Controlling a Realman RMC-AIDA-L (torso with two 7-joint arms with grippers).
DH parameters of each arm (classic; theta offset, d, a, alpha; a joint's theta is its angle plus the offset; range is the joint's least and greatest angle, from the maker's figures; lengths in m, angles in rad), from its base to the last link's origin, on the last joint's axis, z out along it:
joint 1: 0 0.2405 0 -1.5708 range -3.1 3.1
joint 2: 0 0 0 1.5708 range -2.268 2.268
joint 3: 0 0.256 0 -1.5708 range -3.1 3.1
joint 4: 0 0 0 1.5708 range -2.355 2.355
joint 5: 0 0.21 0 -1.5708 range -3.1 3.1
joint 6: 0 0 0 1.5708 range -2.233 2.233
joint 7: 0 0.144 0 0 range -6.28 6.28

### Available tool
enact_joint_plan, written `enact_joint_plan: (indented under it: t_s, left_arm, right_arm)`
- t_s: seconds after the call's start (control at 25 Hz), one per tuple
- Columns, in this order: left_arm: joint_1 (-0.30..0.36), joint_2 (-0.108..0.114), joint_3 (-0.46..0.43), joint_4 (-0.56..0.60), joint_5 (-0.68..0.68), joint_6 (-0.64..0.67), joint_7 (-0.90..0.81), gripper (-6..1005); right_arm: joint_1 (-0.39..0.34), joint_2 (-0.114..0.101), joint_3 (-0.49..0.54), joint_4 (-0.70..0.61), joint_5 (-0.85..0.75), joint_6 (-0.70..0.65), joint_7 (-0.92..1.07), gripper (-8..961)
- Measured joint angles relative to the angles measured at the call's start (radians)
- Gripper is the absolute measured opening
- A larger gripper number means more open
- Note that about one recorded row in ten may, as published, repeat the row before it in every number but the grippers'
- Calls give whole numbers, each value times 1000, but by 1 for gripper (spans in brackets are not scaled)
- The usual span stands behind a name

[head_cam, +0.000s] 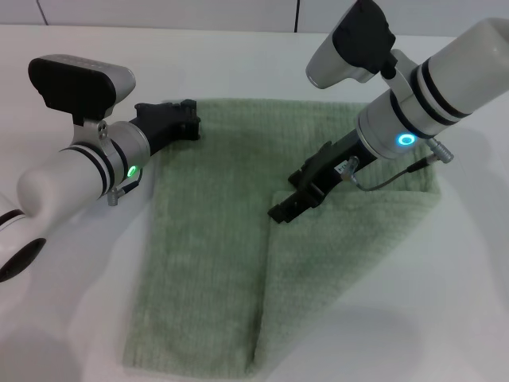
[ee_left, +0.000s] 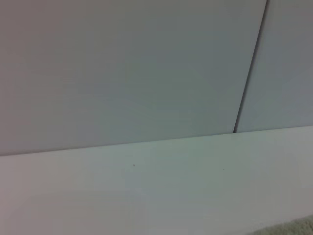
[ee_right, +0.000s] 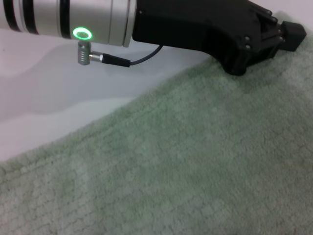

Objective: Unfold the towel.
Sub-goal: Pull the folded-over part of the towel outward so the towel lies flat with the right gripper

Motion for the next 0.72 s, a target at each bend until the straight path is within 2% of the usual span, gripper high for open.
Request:
enact_joint_plan:
  t_s: [0.24, 0.44, 0.72]
  left_arm:
    - [0, 0, 0, 0, 0, 0, -2, -2]
    - [1, 0, 0, 0, 0, 0, -2, -2]
    - [4, 0, 0, 0, 0, 0, -6, -2]
  right_arm:
    - [0, -5, -9, 1, 0, -1, 0, 721]
    - [2, -7, -10, -1, -5, -7, 0, 468]
    - [6, -7, -12, -1, -10, -20, 0, 312]
